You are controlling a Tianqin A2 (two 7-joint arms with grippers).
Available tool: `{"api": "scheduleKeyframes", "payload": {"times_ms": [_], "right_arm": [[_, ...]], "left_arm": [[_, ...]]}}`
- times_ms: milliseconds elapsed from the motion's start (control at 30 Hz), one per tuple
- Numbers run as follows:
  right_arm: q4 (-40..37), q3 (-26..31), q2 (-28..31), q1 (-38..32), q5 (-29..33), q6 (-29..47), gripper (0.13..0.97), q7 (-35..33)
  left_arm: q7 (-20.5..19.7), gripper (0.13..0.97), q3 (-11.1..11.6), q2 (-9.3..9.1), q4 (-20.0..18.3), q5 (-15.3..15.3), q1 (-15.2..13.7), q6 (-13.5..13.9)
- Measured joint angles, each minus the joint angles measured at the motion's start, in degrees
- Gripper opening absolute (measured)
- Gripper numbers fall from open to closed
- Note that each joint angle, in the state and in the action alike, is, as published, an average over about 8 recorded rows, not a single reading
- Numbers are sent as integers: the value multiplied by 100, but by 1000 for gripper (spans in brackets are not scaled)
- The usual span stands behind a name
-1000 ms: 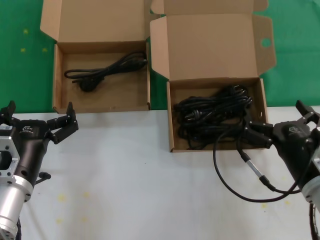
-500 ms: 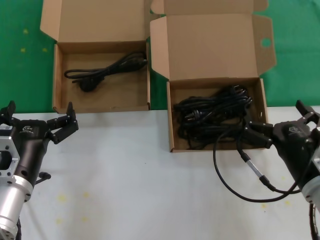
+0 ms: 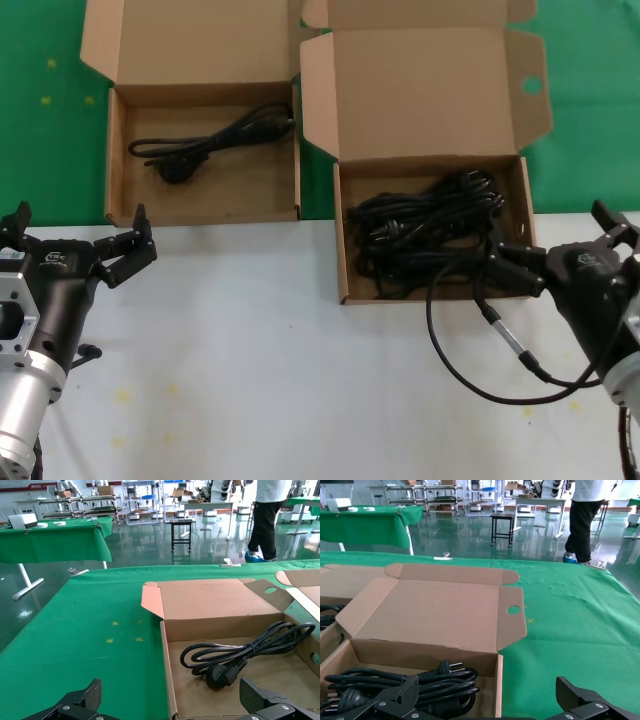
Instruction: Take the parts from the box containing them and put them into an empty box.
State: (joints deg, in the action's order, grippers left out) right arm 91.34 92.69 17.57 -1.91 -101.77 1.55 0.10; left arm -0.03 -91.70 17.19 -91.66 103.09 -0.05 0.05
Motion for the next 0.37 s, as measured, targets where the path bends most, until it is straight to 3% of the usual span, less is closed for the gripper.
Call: {"api": "scheduleKeyframes", "payload": {"times_ms": [367], "right_arm": [[0,0,0,0,0,0,966,0]], "left_arm": [[0,966,0,0,0,0,0,0]]}}
